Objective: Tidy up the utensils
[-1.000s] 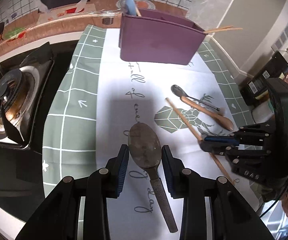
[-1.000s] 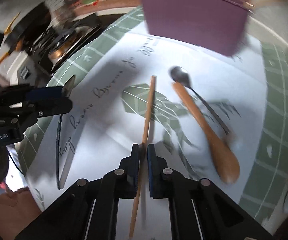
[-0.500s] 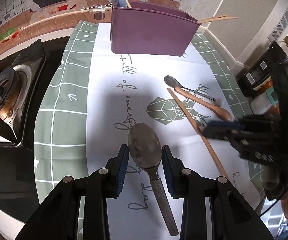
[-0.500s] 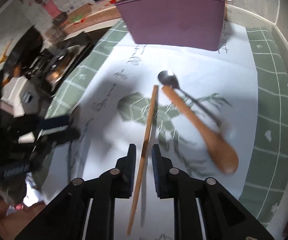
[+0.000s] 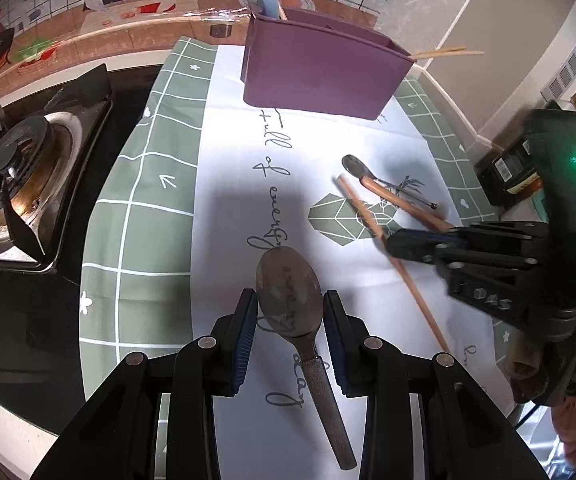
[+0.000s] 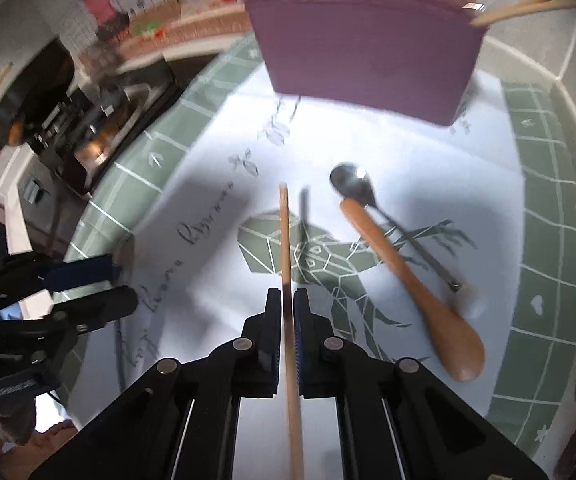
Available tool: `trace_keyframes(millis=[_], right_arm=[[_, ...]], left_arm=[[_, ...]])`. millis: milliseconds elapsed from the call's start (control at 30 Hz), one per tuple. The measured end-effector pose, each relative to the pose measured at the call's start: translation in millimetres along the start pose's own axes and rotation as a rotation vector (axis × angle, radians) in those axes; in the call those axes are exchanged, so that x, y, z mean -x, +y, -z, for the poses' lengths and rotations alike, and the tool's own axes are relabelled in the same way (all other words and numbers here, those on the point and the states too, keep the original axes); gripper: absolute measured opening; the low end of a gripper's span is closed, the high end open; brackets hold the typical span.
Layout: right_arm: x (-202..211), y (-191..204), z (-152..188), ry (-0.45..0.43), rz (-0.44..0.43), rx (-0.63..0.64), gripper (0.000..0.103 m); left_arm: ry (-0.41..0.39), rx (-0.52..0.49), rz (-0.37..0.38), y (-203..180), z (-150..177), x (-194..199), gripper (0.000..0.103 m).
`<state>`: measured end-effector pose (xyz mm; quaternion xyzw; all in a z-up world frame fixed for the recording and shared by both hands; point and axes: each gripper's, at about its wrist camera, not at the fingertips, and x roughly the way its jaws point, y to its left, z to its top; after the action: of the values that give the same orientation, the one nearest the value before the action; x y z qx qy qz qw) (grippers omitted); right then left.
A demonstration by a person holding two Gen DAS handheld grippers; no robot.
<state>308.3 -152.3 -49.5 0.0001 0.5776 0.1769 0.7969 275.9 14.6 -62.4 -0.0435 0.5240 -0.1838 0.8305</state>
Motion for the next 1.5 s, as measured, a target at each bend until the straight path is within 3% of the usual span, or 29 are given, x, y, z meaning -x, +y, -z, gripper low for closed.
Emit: trace_keyframes(millis=[133,267,500,600,733,900,1067,1267,1500], right_arm=[[26,-3,6,-0.062,-0.020,-0.010,0.006],[32,-5,11,-0.058,-0.005,-0.012,0.008],[11,8,2,-0.043,-0.024,-0.025,0.011],[-1,19,-7,-0.047,-0.009,0.008,0.024],[-19,29,-19,-0.028,-0.012,0.033,0.024],[-37,47,-29,-0.017,-0.017,0.101,0.024],[-50,61,-30,0.015,-0.026,0.151,0.005],[-10,59,-24,-0.066,-0.028,0.138,0.005],[58,31,-21,-0.211,0.015,0.057,0.005]], left_arm=[[-0.034,0.001,0.021,-2,-2,10,0.035],[-0.049,-0.009,0.041,-7,-5,17,0.035],[-0.028,-0.016,0.019,-6,0,18,0.035],[-0.028,-0.005,0.020,-1,5,20,0.035],[-0.034,0.019,0.021,7,9,23,0.035],[-0.026,0.050,0.023,16,11,22,0.035],[-0.007,0.077,0.020,24,16,18,0.035],[-0.017,0.081,0.023,26,15,21,0.035],[-0.145,-0.006,0.028,2,-15,54,0.032]])
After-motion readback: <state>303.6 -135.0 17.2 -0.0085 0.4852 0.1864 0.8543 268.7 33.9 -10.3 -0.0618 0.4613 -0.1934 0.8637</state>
